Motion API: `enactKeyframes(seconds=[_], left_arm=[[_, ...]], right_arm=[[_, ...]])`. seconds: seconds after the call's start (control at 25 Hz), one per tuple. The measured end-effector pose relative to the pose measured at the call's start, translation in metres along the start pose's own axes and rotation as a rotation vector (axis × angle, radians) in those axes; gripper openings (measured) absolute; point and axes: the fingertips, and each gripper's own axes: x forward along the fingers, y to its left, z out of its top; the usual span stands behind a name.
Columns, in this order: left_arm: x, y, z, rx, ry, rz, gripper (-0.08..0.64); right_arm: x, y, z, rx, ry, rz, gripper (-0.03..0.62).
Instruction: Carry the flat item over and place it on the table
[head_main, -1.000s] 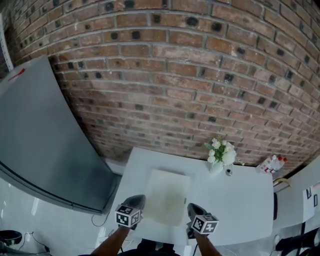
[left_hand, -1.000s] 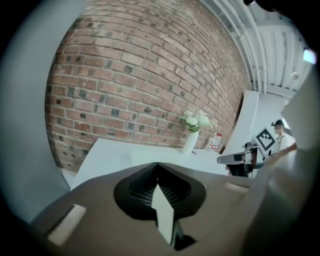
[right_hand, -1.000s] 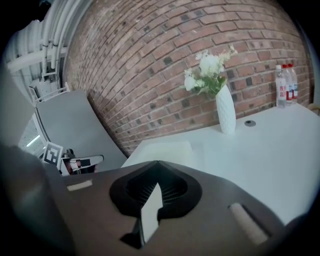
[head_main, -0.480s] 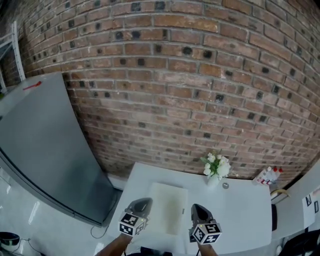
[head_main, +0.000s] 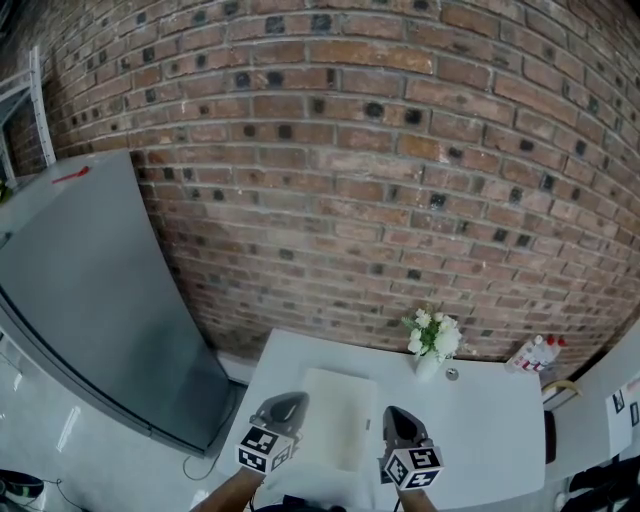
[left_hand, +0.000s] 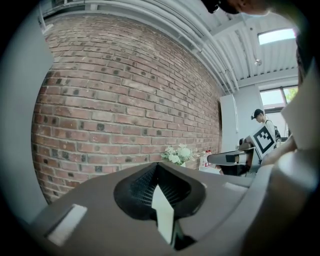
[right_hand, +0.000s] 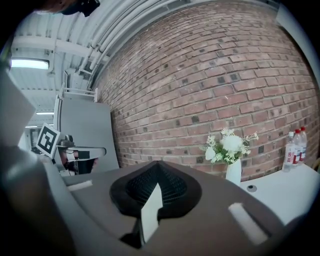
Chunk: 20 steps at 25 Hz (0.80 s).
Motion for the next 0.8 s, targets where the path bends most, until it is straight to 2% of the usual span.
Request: enactKeyframes(seconds=[0.8], left_arm=[[0.0, -0.004, -0.02, 0.01, 0.045, -0.065, 0.011]], right_arm=[[0.003, 0.009, -0.006, -0.026, 0.007, -0.002, -0.002]])
